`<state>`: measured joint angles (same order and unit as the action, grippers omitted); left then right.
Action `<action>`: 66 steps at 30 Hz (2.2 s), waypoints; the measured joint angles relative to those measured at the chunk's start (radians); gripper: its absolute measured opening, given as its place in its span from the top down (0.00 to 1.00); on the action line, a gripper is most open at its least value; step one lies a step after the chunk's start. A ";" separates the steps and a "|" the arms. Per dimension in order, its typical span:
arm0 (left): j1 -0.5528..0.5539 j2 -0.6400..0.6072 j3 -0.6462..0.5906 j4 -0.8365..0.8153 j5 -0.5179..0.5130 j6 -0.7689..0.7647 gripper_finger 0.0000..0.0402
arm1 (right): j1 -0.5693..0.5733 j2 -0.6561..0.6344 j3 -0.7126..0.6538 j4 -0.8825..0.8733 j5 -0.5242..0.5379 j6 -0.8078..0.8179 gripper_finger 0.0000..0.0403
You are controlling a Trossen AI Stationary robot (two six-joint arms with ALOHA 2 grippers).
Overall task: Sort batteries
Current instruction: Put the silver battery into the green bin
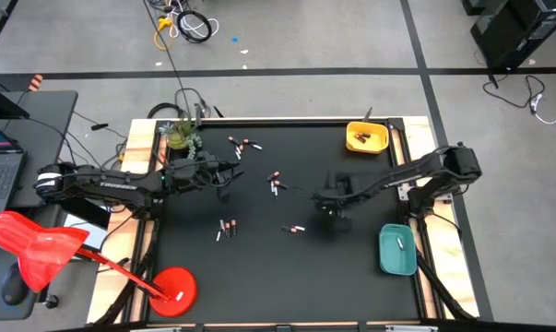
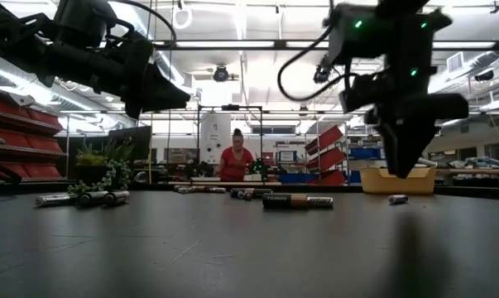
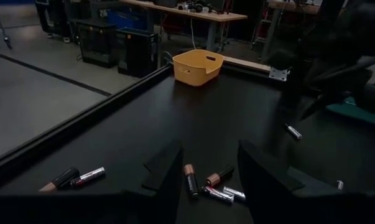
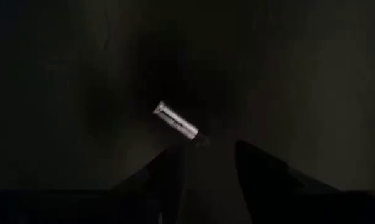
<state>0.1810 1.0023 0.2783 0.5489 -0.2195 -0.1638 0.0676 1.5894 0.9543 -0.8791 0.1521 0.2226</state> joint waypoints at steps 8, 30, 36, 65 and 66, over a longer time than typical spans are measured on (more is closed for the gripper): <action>0.000 0.000 0.000 -0.010 0.000 0.003 0.61 | -0.046 0.059 0.000 0.043 -0.071 -0.152 0.62; 0.000 0.001 0.000 -0.042 0.000 0.008 0.61 | -0.051 0.061 0.051 0.132 -0.003 -0.046 0.69; 0.000 0.001 0.000 -0.039 0.000 0.002 0.61 | -0.113 0.032 0.044 0.239 0.041 0.012 0.70; 0.000 0.001 0.000 -0.061 0.000 0.003 0.61 | -0.262 0.007 -0.245 0.486 0.012 0.077 0.95; 0.000 0.001 0.000 -0.061 0.000 0.003 0.61 | -0.254 0.008 -0.233 0.465 0.021 0.074 0.95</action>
<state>0.1810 1.0031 0.2783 0.4883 -0.2195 -0.1608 -0.1865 1.5969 0.7211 -0.4138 0.1732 0.2966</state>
